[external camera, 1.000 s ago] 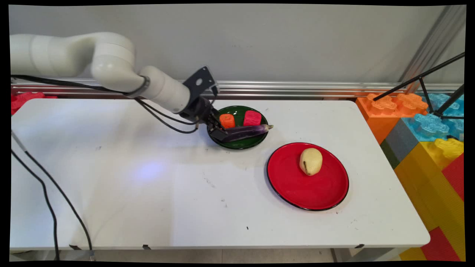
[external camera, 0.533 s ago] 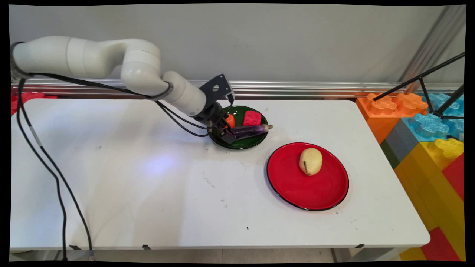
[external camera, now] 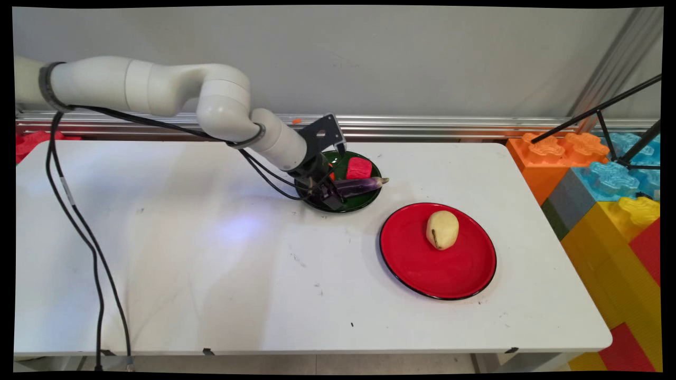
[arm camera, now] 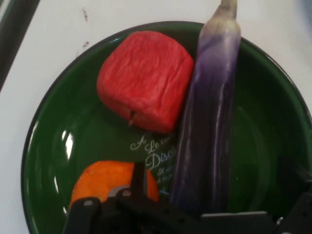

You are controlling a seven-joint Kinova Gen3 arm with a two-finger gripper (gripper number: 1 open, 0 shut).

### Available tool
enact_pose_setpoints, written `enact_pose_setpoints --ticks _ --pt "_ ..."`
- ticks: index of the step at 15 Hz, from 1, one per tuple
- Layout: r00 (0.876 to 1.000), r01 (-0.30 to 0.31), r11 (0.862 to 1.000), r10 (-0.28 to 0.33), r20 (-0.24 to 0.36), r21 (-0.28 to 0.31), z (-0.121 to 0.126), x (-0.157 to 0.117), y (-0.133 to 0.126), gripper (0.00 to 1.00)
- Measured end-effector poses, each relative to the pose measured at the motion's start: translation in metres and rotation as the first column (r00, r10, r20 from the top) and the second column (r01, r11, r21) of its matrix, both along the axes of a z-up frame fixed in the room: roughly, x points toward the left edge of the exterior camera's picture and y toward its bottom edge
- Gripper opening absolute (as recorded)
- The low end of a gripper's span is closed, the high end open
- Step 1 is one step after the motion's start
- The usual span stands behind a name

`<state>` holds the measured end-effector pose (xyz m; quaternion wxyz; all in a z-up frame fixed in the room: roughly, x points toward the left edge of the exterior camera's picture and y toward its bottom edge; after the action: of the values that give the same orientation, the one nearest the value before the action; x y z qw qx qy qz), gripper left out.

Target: Pick up the eggplant from the green plate, then place the picked object on the table

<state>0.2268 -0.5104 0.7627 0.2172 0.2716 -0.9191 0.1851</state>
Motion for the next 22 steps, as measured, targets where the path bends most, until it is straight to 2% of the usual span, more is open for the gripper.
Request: enact_pose_setpoints --ticks 9,10,17,22 --pt "1.0 0.025 1.0 -0.025 0.019 0.005 -0.009 -0.009 -0.004 1.0" --pt "0.999 0.028 1.0 -0.028 0.022 0.005 -0.009 -0.01 -0.004 0.0" --pt "0.999 0.026 1.0 -0.026 0.033 0.01 -0.011 -0.012 -0.004 0.0" --pt "0.999 0.032 0.999 -0.032 0.024 0.006 -0.002 -0.015 -0.002 0.0"
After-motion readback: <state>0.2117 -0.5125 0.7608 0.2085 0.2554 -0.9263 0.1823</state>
